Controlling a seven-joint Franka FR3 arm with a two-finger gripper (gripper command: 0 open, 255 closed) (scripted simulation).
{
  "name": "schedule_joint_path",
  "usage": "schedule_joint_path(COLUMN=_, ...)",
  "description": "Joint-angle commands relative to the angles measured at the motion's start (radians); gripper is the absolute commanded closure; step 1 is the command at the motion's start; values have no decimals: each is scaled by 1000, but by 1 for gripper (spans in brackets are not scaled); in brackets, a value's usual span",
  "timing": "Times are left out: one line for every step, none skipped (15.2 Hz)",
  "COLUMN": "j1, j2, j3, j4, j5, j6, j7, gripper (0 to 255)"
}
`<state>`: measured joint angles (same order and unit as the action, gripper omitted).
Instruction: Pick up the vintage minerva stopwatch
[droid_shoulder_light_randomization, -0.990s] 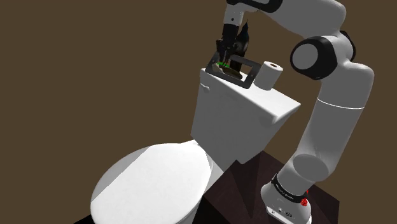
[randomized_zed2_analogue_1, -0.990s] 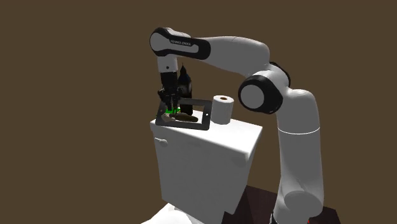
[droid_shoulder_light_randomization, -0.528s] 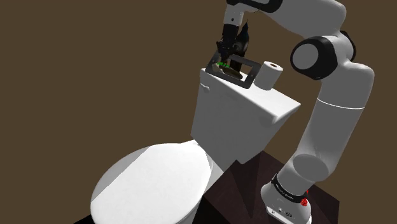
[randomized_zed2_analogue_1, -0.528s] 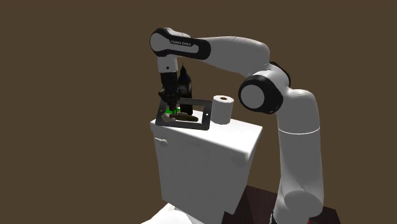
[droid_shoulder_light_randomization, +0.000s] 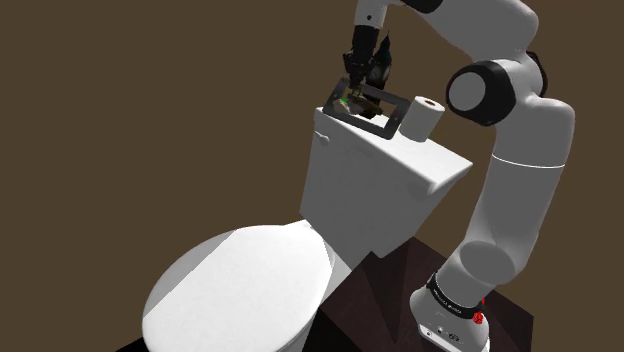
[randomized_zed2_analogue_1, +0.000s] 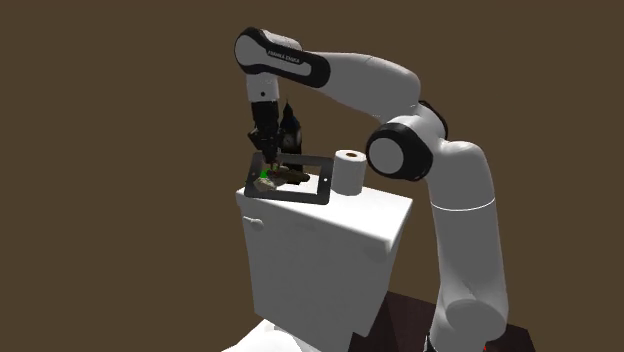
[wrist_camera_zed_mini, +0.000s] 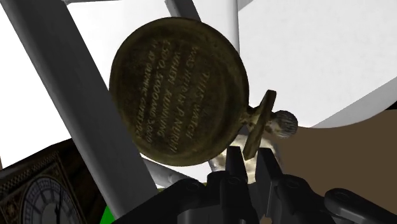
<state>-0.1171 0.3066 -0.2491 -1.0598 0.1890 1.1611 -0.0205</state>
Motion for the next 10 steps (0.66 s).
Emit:
schedule_joint_path(j1=-7, j2=25, j3=0, j4=64, j5=9, j6=-40, j7=4, gripper=255)
schedule_joint_path(j1=-13, j2=40, j3=0, j4=102, j5=14, j6=-63, j7=6, gripper=255)
schedule_joint_path(j1=-19, j2=57, j3=1, j4=144, j5=20, j6=-87, j7=8, gripper=255)
schedule_joint_path(j1=-26, j2=77, j3=1, j4=189, j5=27, j6=-114, j7=10, gripper=255)
schedule_joint_path(j1=-35, j2=99, j3=2, j4=241, j5=35, j6=-143, j7=13, gripper=255)
schedule_joint_path(j1=-45, j2=127, j3=3, j4=302, j5=44, j6=-176, j7=17, gripper=255)
schedule_joint_path(j1=-60, j2=163, j3=6, j4=379, j5=57, j6=-216, j7=23, gripper=255)
schedule_joint_path(j1=-88, j2=230, j3=15, j4=512, j5=79, j6=-281, j7=37, gripper=255)
schedule_joint_path(j1=-100, j2=256, j3=23, j4=561, j5=85, j6=-303, j7=43, gripper=255)
schedule_joint_path(j1=-100, j2=254, j3=25, j4=559, j5=84, j6=-302, j7=43, gripper=255)
